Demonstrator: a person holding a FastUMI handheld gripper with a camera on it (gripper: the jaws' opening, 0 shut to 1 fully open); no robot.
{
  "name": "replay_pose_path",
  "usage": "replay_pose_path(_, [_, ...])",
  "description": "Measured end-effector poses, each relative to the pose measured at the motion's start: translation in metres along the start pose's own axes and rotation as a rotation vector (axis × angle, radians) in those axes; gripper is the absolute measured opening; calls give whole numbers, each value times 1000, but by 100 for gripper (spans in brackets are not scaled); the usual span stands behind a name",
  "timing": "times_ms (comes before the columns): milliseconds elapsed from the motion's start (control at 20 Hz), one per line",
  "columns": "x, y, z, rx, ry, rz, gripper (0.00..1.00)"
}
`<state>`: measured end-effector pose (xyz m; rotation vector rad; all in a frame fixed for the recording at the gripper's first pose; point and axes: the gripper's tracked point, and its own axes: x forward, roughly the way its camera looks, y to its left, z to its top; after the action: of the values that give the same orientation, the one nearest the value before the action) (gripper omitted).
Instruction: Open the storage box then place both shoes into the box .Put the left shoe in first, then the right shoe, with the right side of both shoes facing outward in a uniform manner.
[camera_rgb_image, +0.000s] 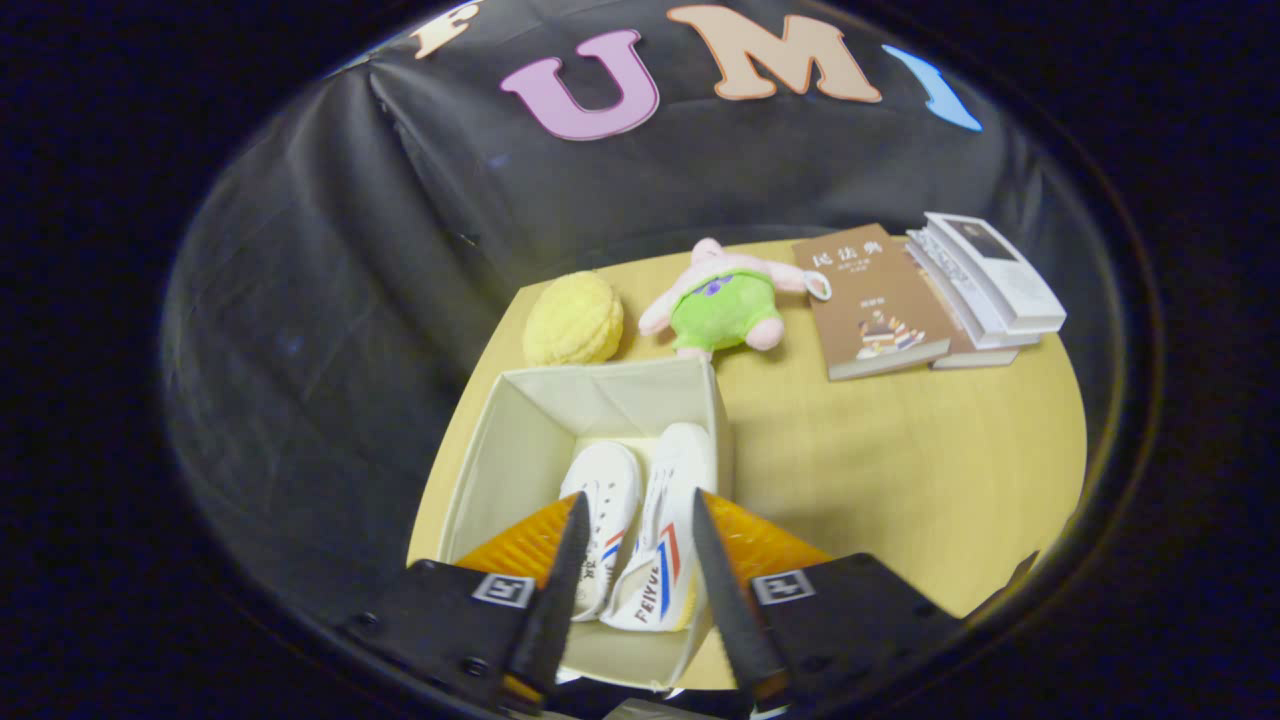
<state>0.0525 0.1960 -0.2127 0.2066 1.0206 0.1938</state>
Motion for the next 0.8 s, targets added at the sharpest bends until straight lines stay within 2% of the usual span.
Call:
replay_pose_path(150, [-15, -2, 5, -59, -66, 12, 100])
replay_pose_path(500, [-78, -29, 27, -143, -278, 20, 100])
replay_pose_path(800, [-134, -83, 36, -257, -435, -86, 100])
